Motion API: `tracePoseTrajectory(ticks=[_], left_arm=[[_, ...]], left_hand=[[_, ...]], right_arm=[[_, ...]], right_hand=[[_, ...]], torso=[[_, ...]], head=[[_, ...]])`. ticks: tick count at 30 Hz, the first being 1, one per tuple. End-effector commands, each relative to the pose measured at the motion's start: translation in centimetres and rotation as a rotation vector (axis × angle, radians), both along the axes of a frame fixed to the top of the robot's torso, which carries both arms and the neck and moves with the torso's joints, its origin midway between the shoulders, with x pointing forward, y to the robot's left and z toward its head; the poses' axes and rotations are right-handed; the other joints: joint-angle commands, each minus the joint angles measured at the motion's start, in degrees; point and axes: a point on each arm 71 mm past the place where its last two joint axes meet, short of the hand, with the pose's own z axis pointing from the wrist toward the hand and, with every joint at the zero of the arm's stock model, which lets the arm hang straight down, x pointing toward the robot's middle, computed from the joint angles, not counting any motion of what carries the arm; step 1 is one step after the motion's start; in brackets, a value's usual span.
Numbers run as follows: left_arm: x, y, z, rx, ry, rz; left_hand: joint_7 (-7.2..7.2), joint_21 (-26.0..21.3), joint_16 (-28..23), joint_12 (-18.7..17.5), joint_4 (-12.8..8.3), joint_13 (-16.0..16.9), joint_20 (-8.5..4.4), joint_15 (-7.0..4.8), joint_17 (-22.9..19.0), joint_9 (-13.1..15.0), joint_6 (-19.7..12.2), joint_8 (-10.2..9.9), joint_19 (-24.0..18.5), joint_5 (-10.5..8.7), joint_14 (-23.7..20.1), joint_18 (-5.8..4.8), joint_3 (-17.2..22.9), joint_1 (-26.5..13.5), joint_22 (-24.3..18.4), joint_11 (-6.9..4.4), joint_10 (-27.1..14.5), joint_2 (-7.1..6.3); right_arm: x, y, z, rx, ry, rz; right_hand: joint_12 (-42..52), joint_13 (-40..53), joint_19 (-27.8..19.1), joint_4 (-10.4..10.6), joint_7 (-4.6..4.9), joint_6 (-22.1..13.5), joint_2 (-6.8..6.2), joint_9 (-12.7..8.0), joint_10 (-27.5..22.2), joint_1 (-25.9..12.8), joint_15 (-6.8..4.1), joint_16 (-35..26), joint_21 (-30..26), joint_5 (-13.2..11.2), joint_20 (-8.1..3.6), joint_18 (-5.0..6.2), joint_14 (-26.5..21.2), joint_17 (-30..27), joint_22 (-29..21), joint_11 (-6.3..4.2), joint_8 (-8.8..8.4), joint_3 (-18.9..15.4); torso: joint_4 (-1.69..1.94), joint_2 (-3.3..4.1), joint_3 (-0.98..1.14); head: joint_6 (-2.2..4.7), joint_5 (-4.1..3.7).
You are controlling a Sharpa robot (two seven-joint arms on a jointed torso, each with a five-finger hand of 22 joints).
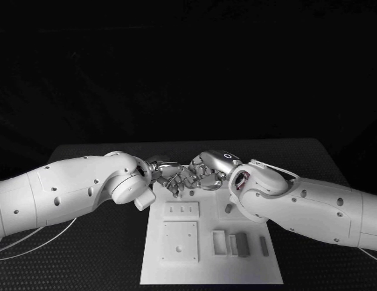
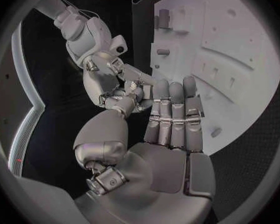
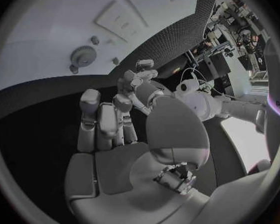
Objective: Assemble the parts on the task board
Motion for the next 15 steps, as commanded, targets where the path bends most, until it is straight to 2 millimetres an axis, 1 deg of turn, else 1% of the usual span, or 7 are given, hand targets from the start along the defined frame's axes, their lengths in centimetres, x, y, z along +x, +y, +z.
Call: tracePoseTrajectory(ticks=[1, 2, 3, 6, 10, 13, 15], left_arm=[[-0.16, -0.49, 0.05, 0.007, -0.008, -0.017], [-0.15, -0.47, 0.05, 0.007, -0.008, -0.016], [-0.14, -0.47, 0.04, 0.009, -0.008, -0.014], [-0.15, -0.53, 0.03, 0.010, -0.007, -0.012], [-0.18, -0.61, -0.01, 0.013, -0.004, -0.012], [-0.19, -0.68, -0.04, 0.016, -0.002, -0.012], [-0.18, -0.72, -0.07, 0.018, -0.001, -0.013]], left_hand=[[0.08, -0.5, 0.5, -0.2, 1.1, -0.1, 0.07, -0.24, -0.3, -0.3, 0.6, -0.3, 0.5, 5.04, -0.3, -0.09, 0.3, -0.7, 0.2, -0.18, 0.2, -1.86], [0.07, -0.6, 0.7, -0.2, 1.3, -0.2, 0.05, -0.26, -0.5, -0.4, 0.7, -0.3, 0.6, 7.90, -0.3, -0.10, 0.1, -1.2, 0.4, -0.19, 0.2, -2.26], [0.06, -0.7, 0.8, -0.1, 1.4, -0.2, 0.05, -0.27, -0.6, -0.4, 0.7, -0.3, 0.6, 8.72, -0.3, -0.12, 0.0, -1.4, 0.5, -0.20, 0.2, -2.32], [0.04, -0.7, 0.9, -0.1, 1.4, -0.2, 0.05, -0.27, -0.6, -0.4, 0.8, -0.3, 0.6, 8.94, -0.3, -0.12, -0.1, -1.5, 0.6, -0.22, 0.3, -2.37], [-0.03, -0.9, 1.0, 0.0, 1.6, -0.1, 0.00, -0.32, -0.7, -0.5, 0.9, -0.3, 0.7, 7.96, -0.3, -0.10, -0.3, -1.8, 0.7, -0.29, 0.4, -2.68], [-0.08, -1.1, 1.3, 0.0, 1.8, -0.1, -0.06, -0.37, -0.9, -0.5, 1.0, -0.3, 0.9, 6.06, -0.3, -0.08, -0.2, -1.8, 1.0, -0.34, 0.4, -2.78], [-0.13, -1.2, 1.4, 0.1, 1.8, -0.2, -0.09, -0.41, -1.0, -0.6, 1.1, -0.3, 1.0, 4.67, -0.3, -0.07, -0.1, -1.7, 1.1, -0.39, 0.5, -2.55]], right_arm=[[-0.32, 0.56, 0.20, 0.011, -0.007, 0.023], [-0.34, 0.61, 0.21, 0.011, -0.007, 0.024], [-0.36, 0.65, 0.22, 0.012, -0.007, 0.025], [-0.41, 0.68, 0.23, 0.013, -0.007, 0.026], [-0.44, 0.69, 0.24, 0.013, -0.007, 0.025], [-0.47, 0.70, 0.27, 0.014, -0.009, 0.025], [-0.47, 0.68, 0.28, 0.015, -0.010, 0.024]], right_hand=[[-0.1, 0.0, -0.1, 0.2, 2.45, 3.5, 0.28, 2.6, 0.5, -0.3, -0.06, 0.1, 0.1, 0.2, -0.44, 2.29, 0.4, 0.0, 0.7, 0.10, 1.35, 0.1], [-0.1, 0.0, -0.1, 0.2, 2.45, 3.5, 0.29, 2.6, 0.5, -0.3, -0.06, 0.1, 0.1, 0.2, -0.44, 2.29, 0.4, 0.1, 0.7, 0.10, 1.34, 0.1], [-0.1, 0.0, -0.1, 0.1, 2.45, 3.5, 0.31, 2.6, 0.5, -0.3, -0.06, 0.1, 0.1, 0.2, -0.45, 2.29, 0.4, 0.1, 0.7, 0.09, 1.32, 0.1], [-0.1, 0.0, -0.1, 0.1, 2.44, 3.5, 0.32, 2.6, 0.5, -0.3, -0.07, 0.1, 0.1, 0.2, -0.47, 2.29, 0.5, 0.1, 0.7, 0.09, 1.30, 0.1], [-0.1, 0.0, -0.1, 0.1, 2.44, 3.5, 0.32, 2.6, 0.5, -0.3, -0.07, 0.1, 0.1, 0.2, -0.48, 2.29, 0.5, 0.1, 0.6, 0.08, 1.28, 0.2], [-0.1, 0.0, -0.1, 0.1, 2.44, 3.5, 0.31, 2.6, 0.5, -0.2, -0.08, 0.1, 0.1, 0.2, -0.49, 2.29, 0.5, 0.1, 0.6, 0.08, 1.27, 0.2], [-0.1, 0.0, -0.1, 0.1, 2.44, 3.5, 0.31, 2.6, 0.5, -0.3, -0.08, 0.1, 0.1, 0.2, -0.49, 2.29, 0.5, 0.1, 0.6, 0.08, 1.26, 0.2]], torso=[[0.05, 0.00, 0.01], [0.04, 0.00, 0.02], [0.01, -0.01, 0.03], [-0.02, -0.01, 0.04], [0.01, 0.01, 0.03], [0.01, 0.00, 0.05], [0.00, 0.01, 0.05]], head=[[-0.06, -0.01], [-0.08, 0.02], [-0.11, 0.03], [-0.15, 0.01], [-0.23, -0.12], [-0.29, -0.05], [-0.30, -0.07]])
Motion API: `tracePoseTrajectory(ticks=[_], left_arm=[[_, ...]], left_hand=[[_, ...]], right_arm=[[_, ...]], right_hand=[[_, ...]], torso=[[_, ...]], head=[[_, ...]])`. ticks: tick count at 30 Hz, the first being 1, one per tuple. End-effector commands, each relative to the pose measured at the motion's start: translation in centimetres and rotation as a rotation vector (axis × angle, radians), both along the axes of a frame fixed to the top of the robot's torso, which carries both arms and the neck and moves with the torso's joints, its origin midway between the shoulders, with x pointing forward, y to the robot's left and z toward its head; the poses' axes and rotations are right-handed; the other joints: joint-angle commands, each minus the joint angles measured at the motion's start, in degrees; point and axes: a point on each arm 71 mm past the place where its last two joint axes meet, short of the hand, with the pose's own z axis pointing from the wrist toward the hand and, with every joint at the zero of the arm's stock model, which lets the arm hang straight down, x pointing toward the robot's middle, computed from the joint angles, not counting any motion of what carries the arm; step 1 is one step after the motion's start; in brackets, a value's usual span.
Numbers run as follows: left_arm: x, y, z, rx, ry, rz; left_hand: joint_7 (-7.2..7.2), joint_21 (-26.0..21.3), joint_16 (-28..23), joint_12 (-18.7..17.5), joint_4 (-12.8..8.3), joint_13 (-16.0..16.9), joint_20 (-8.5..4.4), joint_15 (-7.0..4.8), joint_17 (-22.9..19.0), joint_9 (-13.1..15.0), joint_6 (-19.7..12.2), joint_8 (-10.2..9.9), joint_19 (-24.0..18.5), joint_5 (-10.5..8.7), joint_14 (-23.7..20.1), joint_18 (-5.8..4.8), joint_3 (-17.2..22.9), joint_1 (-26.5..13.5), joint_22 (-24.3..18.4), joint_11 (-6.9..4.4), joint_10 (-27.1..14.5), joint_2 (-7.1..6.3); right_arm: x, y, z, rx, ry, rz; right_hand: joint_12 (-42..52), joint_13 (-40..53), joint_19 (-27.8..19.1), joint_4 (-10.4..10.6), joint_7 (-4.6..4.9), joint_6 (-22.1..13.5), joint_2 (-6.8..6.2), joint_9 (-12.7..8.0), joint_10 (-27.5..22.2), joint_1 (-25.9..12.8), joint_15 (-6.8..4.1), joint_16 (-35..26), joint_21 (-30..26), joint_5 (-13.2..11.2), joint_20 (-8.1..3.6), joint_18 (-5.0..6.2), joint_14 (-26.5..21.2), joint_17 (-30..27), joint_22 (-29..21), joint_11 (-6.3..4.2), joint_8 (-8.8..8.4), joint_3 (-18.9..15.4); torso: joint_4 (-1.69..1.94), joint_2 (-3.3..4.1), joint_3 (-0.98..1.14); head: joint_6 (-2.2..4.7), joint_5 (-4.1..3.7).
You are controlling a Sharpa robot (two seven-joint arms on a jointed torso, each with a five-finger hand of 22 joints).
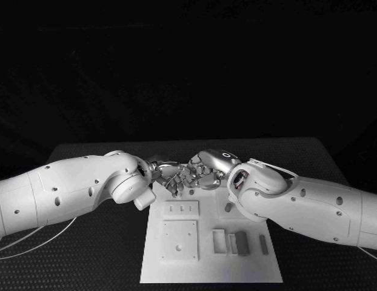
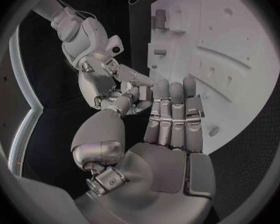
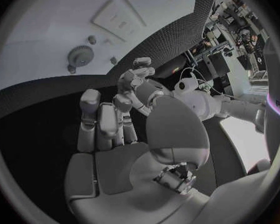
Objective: Assemble the parts on the task board
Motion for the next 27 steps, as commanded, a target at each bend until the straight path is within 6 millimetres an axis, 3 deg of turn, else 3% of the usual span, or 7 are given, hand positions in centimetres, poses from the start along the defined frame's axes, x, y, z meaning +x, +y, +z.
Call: tracePoseTrajectory(ticks=[1, 10, 17, 27], left_arm=[[-0.15, -0.63, 0.11, -0.006, -0.004, -0.016], [-0.06, -0.58, 0.09, -0.010, -0.016, -0.003], [-0.04, -0.47, 0.14, -0.023, -0.019, 0.002], [-0.17, -0.55, 0.07, -0.029, -0.005, -0.017]], left_hand=[[0.01, -0.4, 0.5, 0.1, 0.2, -0.1, -0.09, -0.24, -0.1, 0.0, 0.4, 0.0, 0.6, -1.58, -0.1, -0.07, 0.2, 0.2, 0.3, -0.21, 0.3, 0.21], [-0.23, -0.8, 0.9, 0.2, -1.6, -0.1, -0.13, -0.29, -0.5, 0.0, 1.1, 0.2, 0.9, -2.74, 0.1, -0.15, 1.0, 2.8, 0.8, -0.40, 0.7, 4.00], [-0.40, -1.1, 1.1, 0.1, -3.2, -0.4, -0.10, -0.23, -0.9, 0.0, 1.6, 0.4, 1.1, -3.25, 0.1, -0.21, 1.6, 5.4, 1.0, -0.49, 1.1, 7.73], [-0.45, -1.2, 1.2, 0.0, -3.3, -0.5, -0.09, -0.21, -1.1, 0.0, 1.7, 0.5, 1.2, -4.18, 0.2, -0.23, 1.0, 5.8, 1.1, -0.52, 1.3, 6.97]], right_arm=[[-0.25, 0.38, 0.14, 0.009, -0.009, 0.016], [-0.24, 0.33, 0.08, 0.004, -0.004, 0.016], [-0.05, -0.01, -0.11, -0.018, 0.006, 0.005], [0.28, -0.42, -0.29, -0.034, 0.010, -0.013]], right_hand=[[-0.1, 0.0, -0.1, 0.2, 2.44, 3.5, 0.22, 2.6, 0.5, -0.2, -0.09, 0.1, 0.1, 0.2, -0.51, 2.29, 0.5, 0.1, 0.6, 0.08, 1.25, 0.2], [-0.1, 0.0, 0.0, 0.2, 2.43, 3.6, 0.16, 2.6, 0.5, -0.2, -0.10, 0.1, 0.1, 0.2, -0.53, 2.29, 0.5, 0.1, 0.6, 0.07, 1.24, 0.3], [-0.2, 0.0, 0.0, 0.2, 2.43, 3.6, 0.11, 2.6, 0.5, -0.2, -0.10, 0.1, 0.1, 0.2, -0.54, 2.29, 0.5, 0.1, 0.6, 0.06, 1.24, 0.3], [-0.2, 0.0, 0.0, 0.2, 2.42, 3.7, 0.08, 2.6, 0.5, -0.2, -0.11, 0.1, 0.1, 0.2, -0.55, 2.29, 0.5, 0.0, 0.6, 0.06, 1.22, 0.3]], torso=[[-0.01, 0.01, 0.02], [-0.06, 0.00, 0.01], [-0.04, 0.00, 0.00], [0.02, 0.02, 0.00]], head=[[-0.04, -0.04], [-0.19, -0.05], [-0.27, -0.08], [-0.34, -0.22]])
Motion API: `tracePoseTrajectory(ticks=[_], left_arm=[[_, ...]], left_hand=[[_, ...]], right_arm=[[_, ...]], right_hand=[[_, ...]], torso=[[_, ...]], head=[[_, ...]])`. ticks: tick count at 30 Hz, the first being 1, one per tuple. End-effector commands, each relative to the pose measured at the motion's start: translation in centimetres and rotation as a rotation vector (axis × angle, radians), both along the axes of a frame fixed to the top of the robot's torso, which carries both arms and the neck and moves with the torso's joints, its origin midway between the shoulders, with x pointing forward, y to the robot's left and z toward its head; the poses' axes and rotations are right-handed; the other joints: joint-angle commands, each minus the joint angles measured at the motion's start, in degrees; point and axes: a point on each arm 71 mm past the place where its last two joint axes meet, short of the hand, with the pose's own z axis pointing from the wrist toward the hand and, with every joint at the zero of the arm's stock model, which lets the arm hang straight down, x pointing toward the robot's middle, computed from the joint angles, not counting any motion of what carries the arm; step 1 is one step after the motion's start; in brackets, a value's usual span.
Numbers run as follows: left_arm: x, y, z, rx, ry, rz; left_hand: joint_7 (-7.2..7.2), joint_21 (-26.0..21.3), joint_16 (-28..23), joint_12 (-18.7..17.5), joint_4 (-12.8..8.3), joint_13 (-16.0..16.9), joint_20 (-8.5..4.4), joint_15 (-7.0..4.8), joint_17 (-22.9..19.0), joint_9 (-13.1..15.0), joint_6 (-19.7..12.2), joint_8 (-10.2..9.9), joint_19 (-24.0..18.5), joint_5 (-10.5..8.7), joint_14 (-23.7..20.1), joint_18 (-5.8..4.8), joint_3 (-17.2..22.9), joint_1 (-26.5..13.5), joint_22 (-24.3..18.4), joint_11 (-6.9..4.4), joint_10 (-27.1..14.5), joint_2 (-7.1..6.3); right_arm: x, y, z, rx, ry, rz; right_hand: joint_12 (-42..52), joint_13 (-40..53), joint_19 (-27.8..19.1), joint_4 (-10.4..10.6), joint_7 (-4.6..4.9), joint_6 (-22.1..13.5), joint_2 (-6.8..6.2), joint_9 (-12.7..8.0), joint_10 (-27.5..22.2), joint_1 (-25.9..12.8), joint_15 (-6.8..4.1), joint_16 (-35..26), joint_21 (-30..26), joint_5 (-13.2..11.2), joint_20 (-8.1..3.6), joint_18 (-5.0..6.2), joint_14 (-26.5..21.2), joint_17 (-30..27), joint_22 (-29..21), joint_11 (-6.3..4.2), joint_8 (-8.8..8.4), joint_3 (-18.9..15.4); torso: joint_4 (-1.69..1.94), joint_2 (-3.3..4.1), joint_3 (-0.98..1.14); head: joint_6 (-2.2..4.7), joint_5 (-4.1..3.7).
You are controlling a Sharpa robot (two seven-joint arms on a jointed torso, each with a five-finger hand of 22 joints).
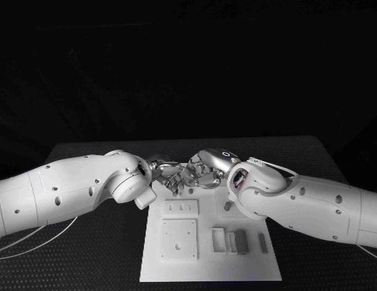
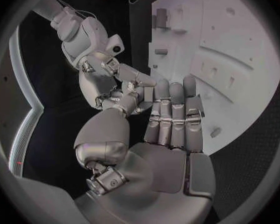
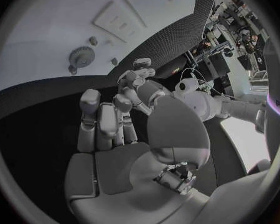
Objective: Assemble the parts on the task board
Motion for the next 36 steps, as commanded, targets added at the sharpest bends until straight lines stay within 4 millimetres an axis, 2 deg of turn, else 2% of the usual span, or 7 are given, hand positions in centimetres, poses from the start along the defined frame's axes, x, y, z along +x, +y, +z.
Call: tracePoseTrajectory(ticks=[1, 3, 7, 11, 14, 25, 36], left_arm=[[-0.16, -0.34, 0.07, -0.022, 0.004, -0.023], [-0.19, -0.35, 0.05, -0.027, 0.011, -0.021], [-0.20, -0.30, 0.03, -0.030, 0.015, -0.020], [-0.22, -0.27, 0.00, -0.029, 0.019, -0.016], [-0.24, -0.24, -0.04, -0.026, 0.024, -0.016], [-0.24, -0.22, -0.05, -0.025, 0.026, -0.011], [-0.26, -0.28, -0.06, -0.027, 0.026, -0.011]], left_hand=[[-0.15, -0.3, 0.3, -0.1, 0.0, -0.1, -0.13, -0.22, -0.1, 0.0, 0.5, 0.3, 0.5, -0.88, 0.2, -0.22, -0.3, 0.7, 1.1, -0.02, 0.5, -0.24], [-0.20, -0.5, 0.4, -0.2, 0.0, -0.2, -0.13, -0.23, -0.3, 0.0, 0.6, 0.3, 0.5, -2.55, 0.2, -0.21, -0.4, 1.2, 1.1, -0.06, 0.6, -0.21], [-0.17, -0.6, 0.4, -0.3, 0.1, -0.3, -0.10, -0.20, -0.5, -0.1, 0.5, 0.2, 0.6, -4.06, 0.1, -0.23, -0.6, 1.5, 1.1, -0.03, 0.6, -0.95], [-0.10, -1.0, 0.3, -0.6, 1.1, -0.5, -0.08, -0.16, -0.7, -0.2, 0.4, 0.1, 0.6, -6.63, 0.0, -0.24, -1.1, 0.9, 1.0, 0.04, 0.5, -2.47], [0.00, -1.2, 0.3, -0.7, 2.0, -0.6, -0.05, -0.14, -0.9, -0.4, 0.2, -0.1, 0.5, -7.41, -0.1, -0.25, -1.3, 0.3, 1.0, 0.13, 0.4, -3.75], [0.27, -1.7, 0.0, -1.1, 2.7, -0.8, 0.06, -0.01, -1.3, -0.6, -0.4, -0.5, 0.1, -7.78, -0.6, -0.29, -1.2, 0.4, 0.9, 0.36, -0.1, -4.34], [0.72, -2.3, -0.2, -1.5, 2.3, -1.0, 0.30, 0.25, -1.7, -1.6, -1.2, -1.2, -0.3, -7.73, -1.0, -0.32, -0.8, 1.4, 1.0, 0.69, -0.5, -3.49]], right_arm=[[0.21, -0.26, -0.20, -0.025, 0.005, -0.010], [0.27, -0.30, -0.23, -0.027, 0.005, -0.011], [0.23, -0.25, -0.30, -0.025, 0.011, -0.010], [0.22, -0.28, -0.30, -0.023, 0.011, -0.014], [0.27, -0.42, -0.31, -0.022, 0.011, -0.027], [0.34, -0.69, -0.45, -0.009, 0.037, -0.067], [0.37, -0.67, -0.63, 0.012, 0.080, -0.084]], right_hand=[[-0.2, 0.0, 0.1, 0.1, 2.44, 3.7, 0.53, 2.6, 0.5, 0.2, 0.04, 0.1, 0.1, 0.1, -0.44, 2.29, 0.3, -0.1, 0.6, 0.06, 1.22, 0.1], [-0.2, 0.0, 0.1, 0.1, 2.44, 3.7, 0.52, 2.6, 0.5, 0.2, 0.03, 0.1, 0.1, 0.1, -0.45, 2.29, 0.3, -0.1, 0.6, 0.05, 1.21, 0.1], [-0.2, 0.0, 0.1, 0.1, 2.44, 3.7, 0.52, 2.6, 0.5, 0.2, 0.03, 0.1, 0.1, 0.1, -0.45, 2.29, 0.3, 0.0, 0.6, 0.05, 1.21, 0.1], [-0.2, 0.0, 0.1, 0.1, 2.44, 3.7, 0.52, 2.6, 0.5, 0.2, 0.03, 0.1, 0.1, 0.1, -0.45, 2.29, 0.3, 0.0, 0.6, 0.05, 1.20, 0.2], [-0.2, 0.0, 0.1, 0.1, 2.43, 3.7, 0.52, 2.6, 0.5, 0.2, 0.03, 0.1, 0.1, 0.1, -0.45, 2.29, 0.3, 0.0, 0.6, 0.05, 1.20, 0.2], [-0.2, 0.0, 0.2, 0.1, 2.39, 3.9, 0.41, 2.6, 0.6, 0.1, 0.02, 0.2, 0.1, 0.1, -0.44, 2.29, 0.5, 0.3, 0.6, 0.02, 1.23, 0.1], [-0.2, 0.0, 0.3, 0.1, 2.31, 4.1, 0.23, 2.7, 0.7, 0.0, 0.00, 0.2, 0.1, 0.1, -0.43, 2.29, 0.6, 0.3, 0.6, -0.05, 1.32, 0.0]], torso=[[0.07, 0.02, 0.02], [0.05, 0.01, 0.02], [0.03, 0.01, 0.03], [0.03, 0.00, 0.04], [0.04, 0.01, 0.03], [0.05, 0.02, 0.03], [0.01, 0.02, 0.02]], head=[[-0.04, -0.06], [-0.05, -0.09], [-0.08, -0.07], [-0.07, -0.05], [-0.06, -0.07], [-0.05, -0.09], [0.00, -0.03]])
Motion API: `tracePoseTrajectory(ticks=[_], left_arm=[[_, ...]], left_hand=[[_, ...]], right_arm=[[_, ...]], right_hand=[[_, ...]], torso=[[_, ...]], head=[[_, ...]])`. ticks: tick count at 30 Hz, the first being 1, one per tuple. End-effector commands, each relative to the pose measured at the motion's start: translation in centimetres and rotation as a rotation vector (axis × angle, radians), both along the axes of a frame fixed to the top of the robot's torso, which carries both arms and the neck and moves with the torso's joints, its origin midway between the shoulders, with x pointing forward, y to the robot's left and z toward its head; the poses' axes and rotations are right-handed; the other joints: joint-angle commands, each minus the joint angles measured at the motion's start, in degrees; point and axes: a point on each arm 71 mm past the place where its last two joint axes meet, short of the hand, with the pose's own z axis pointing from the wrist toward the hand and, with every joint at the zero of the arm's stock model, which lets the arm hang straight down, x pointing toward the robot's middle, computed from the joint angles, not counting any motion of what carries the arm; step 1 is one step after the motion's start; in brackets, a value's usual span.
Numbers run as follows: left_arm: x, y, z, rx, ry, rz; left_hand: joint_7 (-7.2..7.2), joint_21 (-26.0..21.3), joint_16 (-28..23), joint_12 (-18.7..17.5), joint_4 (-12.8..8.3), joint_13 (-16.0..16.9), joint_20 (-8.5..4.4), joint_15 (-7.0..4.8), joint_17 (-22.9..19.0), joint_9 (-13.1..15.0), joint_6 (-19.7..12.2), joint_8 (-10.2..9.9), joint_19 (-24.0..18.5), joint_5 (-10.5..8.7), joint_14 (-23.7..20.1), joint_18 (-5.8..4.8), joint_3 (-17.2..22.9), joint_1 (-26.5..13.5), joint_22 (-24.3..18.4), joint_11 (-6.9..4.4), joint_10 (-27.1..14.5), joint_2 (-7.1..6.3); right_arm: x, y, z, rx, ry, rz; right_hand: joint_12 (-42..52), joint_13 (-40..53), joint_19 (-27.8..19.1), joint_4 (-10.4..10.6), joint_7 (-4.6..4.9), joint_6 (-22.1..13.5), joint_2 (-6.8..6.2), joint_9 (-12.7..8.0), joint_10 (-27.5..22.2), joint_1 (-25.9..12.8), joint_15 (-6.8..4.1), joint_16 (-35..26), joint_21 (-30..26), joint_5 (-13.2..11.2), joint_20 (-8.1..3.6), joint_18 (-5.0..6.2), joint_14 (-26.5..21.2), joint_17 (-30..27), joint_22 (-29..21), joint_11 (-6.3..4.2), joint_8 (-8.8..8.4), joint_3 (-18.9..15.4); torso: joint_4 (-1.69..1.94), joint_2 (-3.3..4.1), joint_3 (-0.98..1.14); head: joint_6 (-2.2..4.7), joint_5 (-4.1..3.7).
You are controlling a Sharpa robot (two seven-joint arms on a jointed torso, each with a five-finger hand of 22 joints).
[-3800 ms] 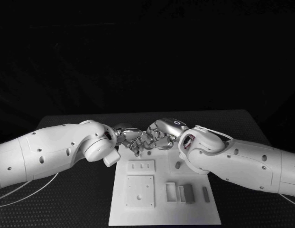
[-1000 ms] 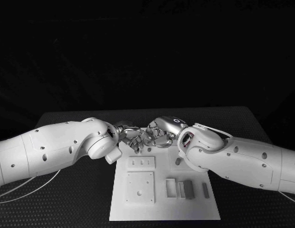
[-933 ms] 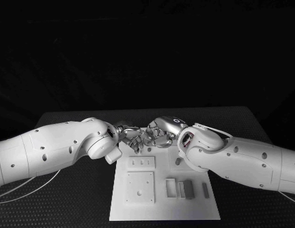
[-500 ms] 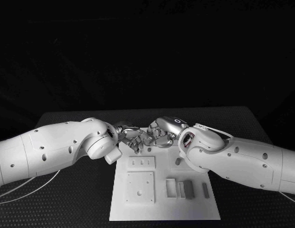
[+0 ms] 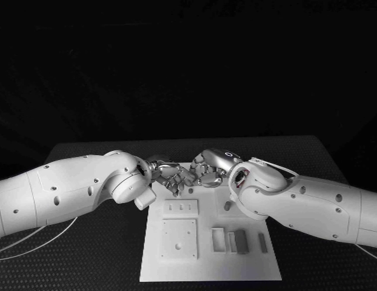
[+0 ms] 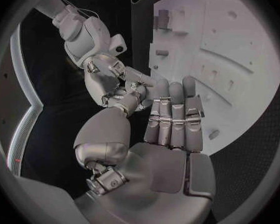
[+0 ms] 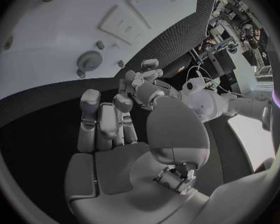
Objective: Assemble the parts on the task board
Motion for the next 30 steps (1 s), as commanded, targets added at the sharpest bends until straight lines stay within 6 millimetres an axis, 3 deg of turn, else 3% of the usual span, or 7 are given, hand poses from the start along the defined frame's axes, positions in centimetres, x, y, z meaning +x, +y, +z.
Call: tracePoseTrajectory(ticks=[1, 30], left_arm=[[-0.11, -0.30, 0.06, -0.015, 0.005, -0.014], [-0.14, -0.31, -0.13, 0.001, 0.017, -0.010]], left_hand=[[0.00, -0.4, -0.2, -0.3, -0.2, -0.1, 0.23, 0.06, -0.1, -0.1, -0.5, -0.4, -0.2, -0.09, -0.4, -0.33, 0.3, 0.5, 1.0, 0.20, -0.2, 0.00], [0.36, -1.0, -0.4, -0.8, 0.4, -0.3, 0.49, 0.34, -0.5, -1.1, -1.0, -0.9, -0.5, -0.27, -0.8, -0.32, -0.2, -0.2, 1.0, 0.51, -0.6, -0.51]], right_arm=[[-0.04, 0.04, -0.16, 0.013, 0.033, -0.012], [-0.58, 0.37, -0.28, 0.037, 0.063, -0.003]], right_hand=[[-0.2, 0.0, 0.1, 0.2, 2.61, 3.8, 0.14, 2.7, 0.3, -0.4, -0.03, 0.2, 0.1, 0.1, -0.34, 2.28, 0.2, 0.0, 0.6, -0.04, 1.32, 0.1], [-0.2, 0.0, 0.1, 0.2, 2.51, 4.0, 0.03, 2.8, 0.3, -0.5, -0.07, 0.2, 0.1, 0.1, -0.32, 2.28, 0.3, 0.2, 0.6, -0.12, 1.43, 0.0]], torso=[[-0.03, 0.00, -0.01], [-0.01, 0.00, 0.02]], head=[[0.07, 0.07], [-0.28, 0.23]])
